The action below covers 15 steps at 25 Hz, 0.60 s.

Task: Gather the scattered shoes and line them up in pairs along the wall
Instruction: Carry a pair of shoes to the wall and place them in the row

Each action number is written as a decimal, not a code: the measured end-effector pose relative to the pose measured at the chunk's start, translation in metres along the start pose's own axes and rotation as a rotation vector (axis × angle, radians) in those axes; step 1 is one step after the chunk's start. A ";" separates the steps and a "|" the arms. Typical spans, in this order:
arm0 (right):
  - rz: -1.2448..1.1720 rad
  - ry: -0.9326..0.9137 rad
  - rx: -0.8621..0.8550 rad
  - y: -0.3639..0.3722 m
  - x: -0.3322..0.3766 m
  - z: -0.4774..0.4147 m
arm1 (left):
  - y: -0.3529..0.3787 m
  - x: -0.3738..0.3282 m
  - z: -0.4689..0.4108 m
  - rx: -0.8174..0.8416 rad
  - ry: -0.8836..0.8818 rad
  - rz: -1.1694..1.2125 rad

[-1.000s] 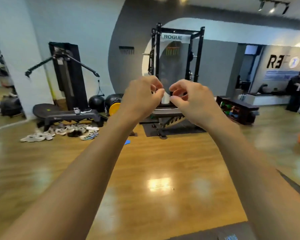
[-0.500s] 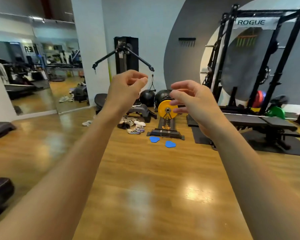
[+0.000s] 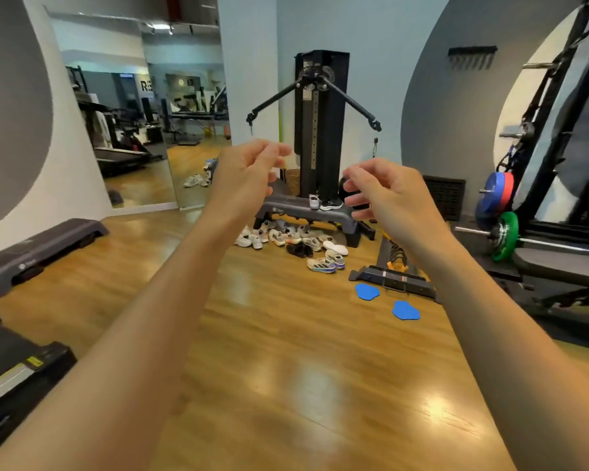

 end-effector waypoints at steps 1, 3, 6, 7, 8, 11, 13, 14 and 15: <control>-0.008 -0.007 0.022 0.009 -0.008 -0.029 | 0.004 0.017 -0.018 -0.009 -0.012 -0.019; -0.006 -0.033 0.068 0.028 -0.022 -0.083 | 0.013 0.051 -0.051 -0.033 -0.017 -0.057; 0.013 -0.070 0.098 0.063 -0.044 -0.158 | 0.018 0.101 -0.102 -0.084 -0.010 -0.121; 0.035 -0.078 0.103 0.074 -0.053 -0.178 | 0.018 0.119 -0.117 -0.105 -0.015 -0.145; 0.055 -0.081 0.116 0.088 -0.065 -0.202 | 0.018 0.141 -0.135 -0.126 -0.025 -0.163; 0.077 -0.062 0.142 0.128 -0.106 -0.275 | 0.024 0.214 -0.193 -0.134 -0.031 -0.188; 0.091 -0.033 0.127 0.149 -0.127 -0.328 | 0.030 0.264 -0.241 -0.108 -0.022 -0.174; 0.100 -0.010 0.119 0.158 -0.136 -0.350 | 0.034 0.285 -0.264 -0.099 -0.024 -0.165; 0.116 -0.004 0.126 0.168 -0.144 -0.370 | 0.039 0.304 -0.285 -0.098 -0.024 -0.154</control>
Point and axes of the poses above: each hand's wrist, its own z-axis away from the middle knuckle, its own y-axis out of the palm, x = y × z, the point moved 1 cm from there along -z, towards the middle knuckle, and after that the axes turned 10 degrees about y, right-handed, at the moved point
